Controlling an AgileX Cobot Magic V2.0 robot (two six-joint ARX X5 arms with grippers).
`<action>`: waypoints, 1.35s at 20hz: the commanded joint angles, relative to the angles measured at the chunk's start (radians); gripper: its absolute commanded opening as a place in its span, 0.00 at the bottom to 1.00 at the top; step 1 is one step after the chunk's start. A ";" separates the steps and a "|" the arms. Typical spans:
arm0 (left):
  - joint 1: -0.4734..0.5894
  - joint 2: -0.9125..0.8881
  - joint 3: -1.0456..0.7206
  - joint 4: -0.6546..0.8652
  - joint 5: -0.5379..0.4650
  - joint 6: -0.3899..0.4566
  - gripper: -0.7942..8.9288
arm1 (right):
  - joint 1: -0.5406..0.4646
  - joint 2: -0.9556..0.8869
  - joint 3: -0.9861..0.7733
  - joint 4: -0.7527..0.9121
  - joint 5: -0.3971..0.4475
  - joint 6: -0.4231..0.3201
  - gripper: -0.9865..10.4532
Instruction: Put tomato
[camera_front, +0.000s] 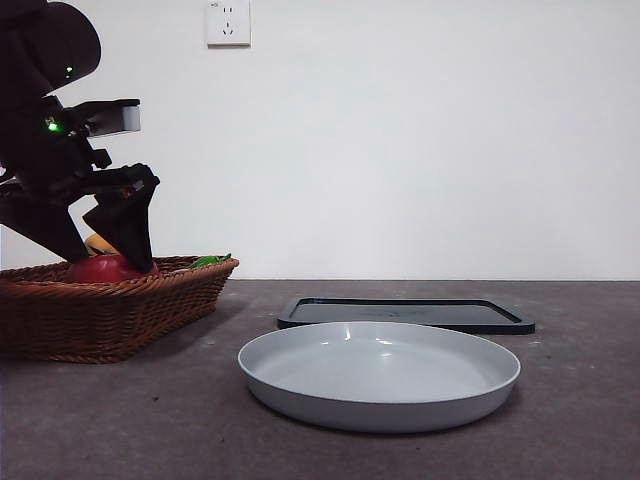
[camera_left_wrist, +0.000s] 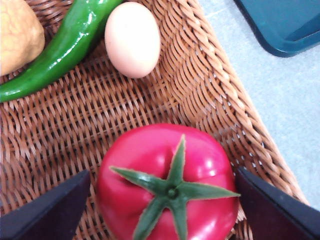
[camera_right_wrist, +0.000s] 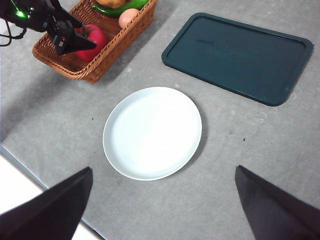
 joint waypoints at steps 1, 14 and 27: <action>-0.003 0.029 0.020 0.000 0.002 0.015 0.56 | 0.004 0.006 0.021 0.010 -0.004 0.011 0.48; -0.003 0.006 0.046 -0.021 0.002 -0.021 0.36 | 0.004 0.005 0.021 0.010 -0.004 0.011 0.48; -0.328 -0.159 0.200 -0.172 0.160 -0.088 0.36 | 0.004 0.005 0.021 0.011 -0.003 0.011 0.48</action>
